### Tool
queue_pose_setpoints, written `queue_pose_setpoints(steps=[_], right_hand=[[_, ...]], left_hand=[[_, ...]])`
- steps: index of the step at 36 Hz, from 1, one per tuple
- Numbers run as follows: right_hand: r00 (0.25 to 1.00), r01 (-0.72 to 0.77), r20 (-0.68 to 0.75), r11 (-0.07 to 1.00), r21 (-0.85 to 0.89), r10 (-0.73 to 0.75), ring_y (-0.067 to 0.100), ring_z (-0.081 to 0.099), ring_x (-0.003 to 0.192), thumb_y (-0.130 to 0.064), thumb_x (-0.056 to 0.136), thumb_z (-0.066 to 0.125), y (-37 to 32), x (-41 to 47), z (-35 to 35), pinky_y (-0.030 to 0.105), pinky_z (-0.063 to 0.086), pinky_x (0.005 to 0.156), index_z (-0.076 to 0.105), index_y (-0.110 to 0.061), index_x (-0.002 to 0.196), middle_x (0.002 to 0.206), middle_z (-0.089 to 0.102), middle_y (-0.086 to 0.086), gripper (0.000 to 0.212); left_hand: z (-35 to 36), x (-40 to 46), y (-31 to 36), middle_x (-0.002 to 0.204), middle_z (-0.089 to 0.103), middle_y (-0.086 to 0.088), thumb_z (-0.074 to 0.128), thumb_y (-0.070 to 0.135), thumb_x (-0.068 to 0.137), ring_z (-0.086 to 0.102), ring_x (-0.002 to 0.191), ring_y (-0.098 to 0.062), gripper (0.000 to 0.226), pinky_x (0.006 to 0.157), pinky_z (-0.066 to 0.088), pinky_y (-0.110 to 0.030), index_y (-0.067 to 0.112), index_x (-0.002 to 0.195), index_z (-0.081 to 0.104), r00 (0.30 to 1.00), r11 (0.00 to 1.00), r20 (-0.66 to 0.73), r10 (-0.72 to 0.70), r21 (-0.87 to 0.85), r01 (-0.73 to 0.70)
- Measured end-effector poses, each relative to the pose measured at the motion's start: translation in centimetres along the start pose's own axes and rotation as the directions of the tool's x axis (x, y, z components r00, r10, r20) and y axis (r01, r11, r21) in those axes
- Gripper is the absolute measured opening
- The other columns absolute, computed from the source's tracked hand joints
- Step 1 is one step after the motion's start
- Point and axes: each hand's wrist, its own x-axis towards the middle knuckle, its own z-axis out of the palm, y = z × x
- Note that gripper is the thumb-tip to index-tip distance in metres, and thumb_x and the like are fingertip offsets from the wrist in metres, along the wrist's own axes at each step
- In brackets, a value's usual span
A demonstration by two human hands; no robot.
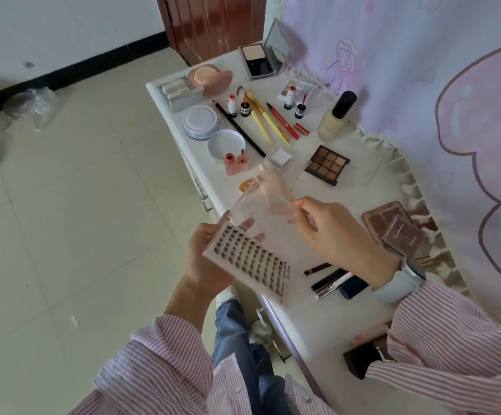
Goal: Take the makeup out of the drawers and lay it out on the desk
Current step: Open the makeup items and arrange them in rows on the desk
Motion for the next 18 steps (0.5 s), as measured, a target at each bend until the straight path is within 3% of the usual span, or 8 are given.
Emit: queue_pose_setpoints(steps=[4,8,13,18], right_hand=[[0.99,-0.13,-0.033,0.982,0.136,0.136,0.022,0.065,0.066,-0.014,0.096,0.041,0.9,-0.6,0.5,0.037,0.05,0.061,0.06,-0.001,0.099,0.081,0.069,0.012,0.023],[0.97,-0.236,0.015,0.923,0.305,0.243,-0.006,0.054,0.05,-0.007,0.097,0.041,1.3,-1.0,0.9,0.009,0.038,0.049,0.055,-0.012,0.082,0.06,0.05,-0.01,0.021],[0.936,-0.339,0.046,0.861,0.38,0.348,-0.003,0.061,0.069,-0.014,0.097,0.038,2.9,-1.6,1.7,0.002,0.041,0.06,0.057,-0.014,0.103,0.09,0.069,0.0,0.02],[0.92,-0.337,-0.048,0.847,0.41,0.389,-0.011,0.055,0.059,-0.012,0.097,0.039,4.0,-2.5,1.9,0.001,0.038,0.058,0.057,-0.014,0.098,0.082,0.067,-0.004,0.018]], left_hand=[[-1.3,-0.8,0.5,0.128,0.05,-0.015,0.039,0.037,0.081,0.044,0.12,-0.039,0.041,0.104,0.029,-0.056,0.014,0.114,0.048,0.998,0.999,-0.06,-0.028,0.042,0.03],[-1.7,-1.7,1.0,0.12,0.061,-0.018,0.025,0.055,0.093,0.06,0.107,-0.035,0.061,0.089,0.046,-0.052,0.01,0.12,0.055,0.978,0.998,-0.209,-0.019,0.06,0.033],[-2.0,-1.9,0.5,0.114,0.064,-0.017,0.024,0.053,0.096,0.061,0.104,-0.035,0.058,0.077,0.046,-0.05,0.009,0.119,0.056,0.918,0.99,-0.392,0.063,0.141,-0.008],[-0.5,-1.1,-1.2,0.098,0.061,-0.005,0.029,0.041,0.1,0.058,0.091,-0.02,0.039,0.076,0.046,-0.039,0.014,0.106,0.057,0.856,0.928,-0.473,0.207,0.373,-0.019]])
